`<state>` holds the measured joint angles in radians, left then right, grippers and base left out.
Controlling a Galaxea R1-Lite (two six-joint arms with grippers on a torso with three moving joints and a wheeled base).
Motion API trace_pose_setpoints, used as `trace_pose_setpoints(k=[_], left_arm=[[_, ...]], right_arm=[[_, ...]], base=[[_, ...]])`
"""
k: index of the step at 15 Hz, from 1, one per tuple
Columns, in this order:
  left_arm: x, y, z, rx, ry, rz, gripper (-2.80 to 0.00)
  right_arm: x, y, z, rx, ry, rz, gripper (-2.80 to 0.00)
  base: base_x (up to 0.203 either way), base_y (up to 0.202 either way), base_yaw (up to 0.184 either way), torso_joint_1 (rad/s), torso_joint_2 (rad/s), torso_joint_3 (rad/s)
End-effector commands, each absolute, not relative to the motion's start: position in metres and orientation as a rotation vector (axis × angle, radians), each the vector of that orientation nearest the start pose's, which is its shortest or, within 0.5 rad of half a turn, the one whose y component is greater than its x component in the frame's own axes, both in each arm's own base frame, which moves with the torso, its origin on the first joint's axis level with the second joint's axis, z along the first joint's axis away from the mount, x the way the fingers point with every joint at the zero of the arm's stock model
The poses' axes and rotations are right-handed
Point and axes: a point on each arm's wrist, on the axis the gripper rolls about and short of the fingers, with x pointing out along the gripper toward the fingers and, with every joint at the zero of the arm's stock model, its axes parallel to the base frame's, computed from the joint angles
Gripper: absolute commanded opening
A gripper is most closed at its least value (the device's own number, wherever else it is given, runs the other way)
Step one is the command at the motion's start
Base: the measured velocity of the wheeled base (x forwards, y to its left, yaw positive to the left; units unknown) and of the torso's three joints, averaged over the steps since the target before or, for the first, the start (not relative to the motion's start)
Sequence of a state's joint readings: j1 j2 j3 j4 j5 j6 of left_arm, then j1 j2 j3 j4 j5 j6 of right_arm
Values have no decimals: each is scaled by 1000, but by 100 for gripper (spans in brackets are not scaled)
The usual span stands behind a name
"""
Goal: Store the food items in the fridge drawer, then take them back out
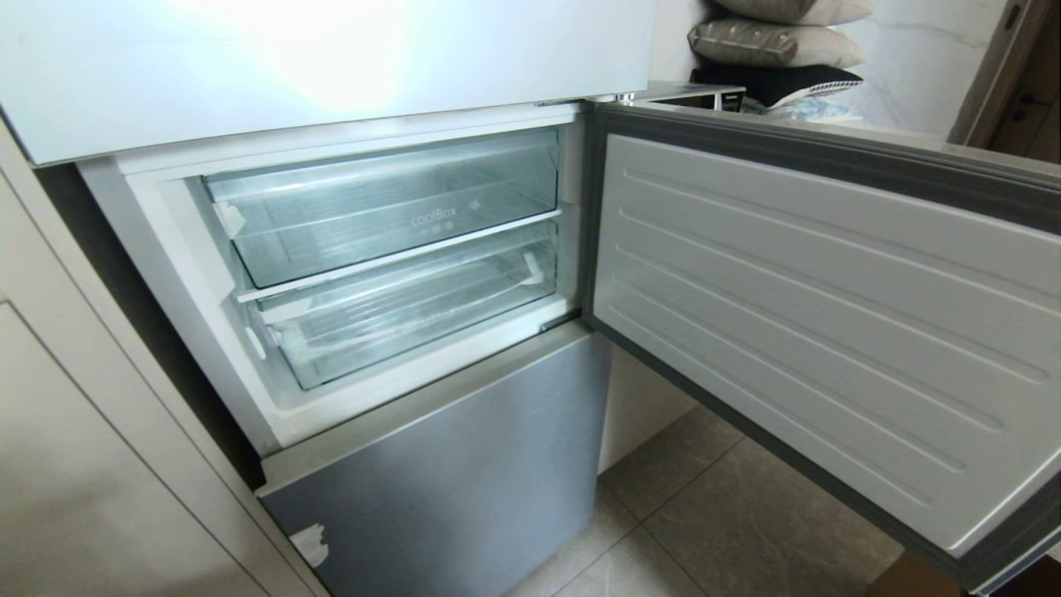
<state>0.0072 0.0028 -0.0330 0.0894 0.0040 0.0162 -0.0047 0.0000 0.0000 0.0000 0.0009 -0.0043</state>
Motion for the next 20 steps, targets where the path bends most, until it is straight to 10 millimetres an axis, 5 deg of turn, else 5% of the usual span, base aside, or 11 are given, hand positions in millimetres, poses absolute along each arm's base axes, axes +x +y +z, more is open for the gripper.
trace_pose_setpoints(k=[1,12,20], left_arm=[[-25,0,75,15,57,12,-280],[-25,0,76,15,55,12,-280],[-25,0,76,15,55,12,-280]], right_arm=[[-23,0,75,-5,0,-3,-280],[-23,0,75,-5,0,-3,-280],[-23,0,75,-5,-2,-3,-280]], base=[[0,0,0,0,0,0],[0,152,-2,3,3,2],[0,0,0,0,0,0]])
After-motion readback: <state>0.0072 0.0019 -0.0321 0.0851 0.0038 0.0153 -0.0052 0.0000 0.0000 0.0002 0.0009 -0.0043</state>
